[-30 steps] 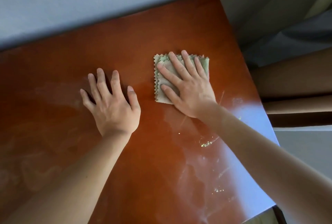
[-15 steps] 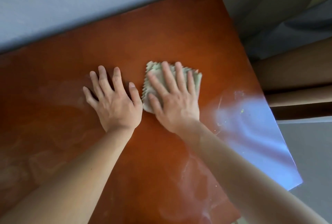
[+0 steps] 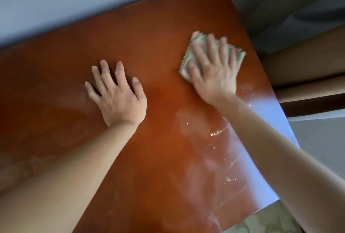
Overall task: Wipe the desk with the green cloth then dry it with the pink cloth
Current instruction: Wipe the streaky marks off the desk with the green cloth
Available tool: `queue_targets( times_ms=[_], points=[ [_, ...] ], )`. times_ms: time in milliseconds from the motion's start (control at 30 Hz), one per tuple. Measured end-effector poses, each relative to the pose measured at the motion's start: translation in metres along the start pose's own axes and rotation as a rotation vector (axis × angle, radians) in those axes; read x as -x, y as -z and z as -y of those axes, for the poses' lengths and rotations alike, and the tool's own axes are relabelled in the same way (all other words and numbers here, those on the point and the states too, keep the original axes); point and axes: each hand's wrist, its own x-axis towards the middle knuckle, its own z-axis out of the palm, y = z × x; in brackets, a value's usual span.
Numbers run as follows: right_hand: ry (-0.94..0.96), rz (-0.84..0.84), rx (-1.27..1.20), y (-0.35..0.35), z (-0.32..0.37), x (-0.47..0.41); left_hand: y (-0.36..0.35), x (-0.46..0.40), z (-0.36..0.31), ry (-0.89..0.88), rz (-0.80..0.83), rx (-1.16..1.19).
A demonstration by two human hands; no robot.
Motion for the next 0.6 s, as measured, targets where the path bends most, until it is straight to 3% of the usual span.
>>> queue_targets(
  times_ms=[133, 233, 433, 600],
  points=[
    [0.292, 0.064, 0.016, -0.016, 0.048, 0.055, 0.0, 0.0, 0.001, 0.002, -0.007, 0.001],
    [0.375, 0.106, 0.037, -0.013, 0.025, 0.045, 0.002, -0.001, 0.0, 0.0, -0.007, 0.004],
    [0.086, 0.071, 0.033, 0.008, -0.056, 0.001, 0.007, 0.0, -0.002, 0.0, -0.003, 0.012],
    [-0.009, 0.011, -0.015, -0.004, -0.005, 0.031, 0.01, 0.001, -0.002, -0.011, -0.013, 0.025]
  ],
)
